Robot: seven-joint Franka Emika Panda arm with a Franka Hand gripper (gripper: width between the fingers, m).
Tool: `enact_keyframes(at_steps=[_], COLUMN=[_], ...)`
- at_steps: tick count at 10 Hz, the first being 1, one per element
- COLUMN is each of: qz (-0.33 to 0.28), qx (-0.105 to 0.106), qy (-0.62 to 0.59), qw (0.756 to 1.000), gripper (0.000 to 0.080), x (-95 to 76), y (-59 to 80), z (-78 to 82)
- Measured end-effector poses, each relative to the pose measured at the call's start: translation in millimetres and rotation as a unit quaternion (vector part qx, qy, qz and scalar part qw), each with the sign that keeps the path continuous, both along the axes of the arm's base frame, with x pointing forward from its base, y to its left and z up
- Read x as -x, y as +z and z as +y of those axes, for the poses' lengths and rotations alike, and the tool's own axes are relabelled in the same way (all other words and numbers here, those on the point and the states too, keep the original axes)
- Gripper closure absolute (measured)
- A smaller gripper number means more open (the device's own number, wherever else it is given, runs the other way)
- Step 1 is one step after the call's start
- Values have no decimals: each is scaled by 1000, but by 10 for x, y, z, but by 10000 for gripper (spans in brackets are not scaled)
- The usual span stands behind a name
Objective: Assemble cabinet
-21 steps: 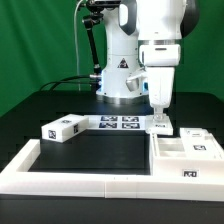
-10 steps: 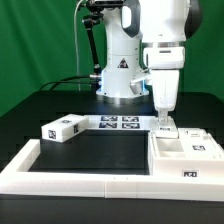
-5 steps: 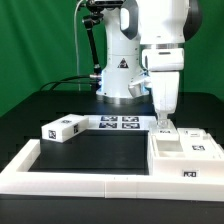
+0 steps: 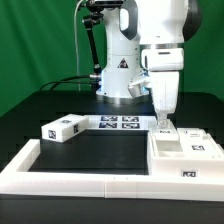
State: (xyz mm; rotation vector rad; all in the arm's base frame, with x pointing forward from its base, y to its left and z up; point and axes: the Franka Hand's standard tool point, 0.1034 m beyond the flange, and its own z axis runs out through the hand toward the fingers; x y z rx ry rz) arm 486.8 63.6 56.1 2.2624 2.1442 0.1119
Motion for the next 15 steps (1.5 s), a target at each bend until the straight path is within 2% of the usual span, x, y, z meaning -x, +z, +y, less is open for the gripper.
enact_keyframes(at_steps=[5, 11, 15], qz=[5, 2, 4], qx=[3, 3, 3], qy=[1, 11, 5], qw=[1000, 1000, 1000], gripper=[731, 731, 731], x=[-535, -573, -1021], y=[39, 43, 51], z=[-40, -48, -78])
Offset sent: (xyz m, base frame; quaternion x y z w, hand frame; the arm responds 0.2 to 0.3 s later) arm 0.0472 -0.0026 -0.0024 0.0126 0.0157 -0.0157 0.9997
